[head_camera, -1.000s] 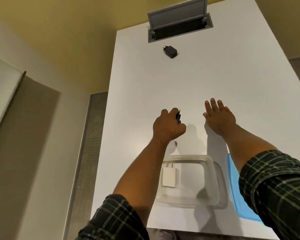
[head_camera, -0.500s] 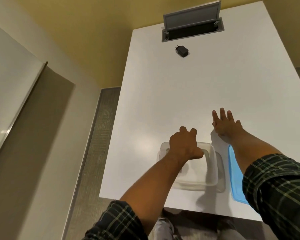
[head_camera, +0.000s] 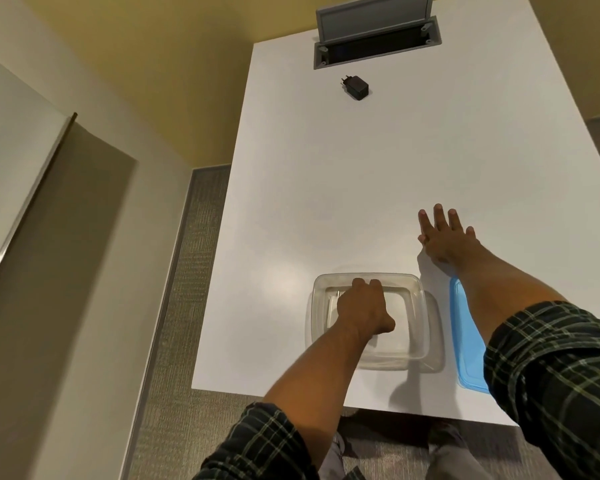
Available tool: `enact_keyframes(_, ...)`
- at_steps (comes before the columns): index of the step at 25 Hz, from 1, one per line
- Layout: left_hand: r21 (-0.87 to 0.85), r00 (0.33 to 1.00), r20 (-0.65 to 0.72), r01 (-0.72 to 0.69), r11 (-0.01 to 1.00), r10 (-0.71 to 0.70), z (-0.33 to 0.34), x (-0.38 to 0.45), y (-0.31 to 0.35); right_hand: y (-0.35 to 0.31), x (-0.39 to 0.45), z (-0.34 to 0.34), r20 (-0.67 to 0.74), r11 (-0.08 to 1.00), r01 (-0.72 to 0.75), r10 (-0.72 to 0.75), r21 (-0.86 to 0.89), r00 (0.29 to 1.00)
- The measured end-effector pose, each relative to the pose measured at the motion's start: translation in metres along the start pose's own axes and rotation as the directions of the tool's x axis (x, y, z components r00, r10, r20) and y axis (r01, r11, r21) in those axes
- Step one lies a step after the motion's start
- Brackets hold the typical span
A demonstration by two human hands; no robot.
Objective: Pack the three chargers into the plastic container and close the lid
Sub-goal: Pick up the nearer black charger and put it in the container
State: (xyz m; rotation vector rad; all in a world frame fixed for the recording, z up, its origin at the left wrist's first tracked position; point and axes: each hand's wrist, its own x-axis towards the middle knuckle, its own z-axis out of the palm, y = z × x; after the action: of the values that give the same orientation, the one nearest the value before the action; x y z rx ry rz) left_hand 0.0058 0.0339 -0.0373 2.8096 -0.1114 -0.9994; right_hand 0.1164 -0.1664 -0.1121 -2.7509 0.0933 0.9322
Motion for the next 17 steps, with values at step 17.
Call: enact_keyframes(17,-0.040,0.996,0.045,0.075,0.996,-0.073,0.012,0.015,0.001,0.002,0.011,0.003,0.007,0.998,-0.005,0.004,0.060,1.000)
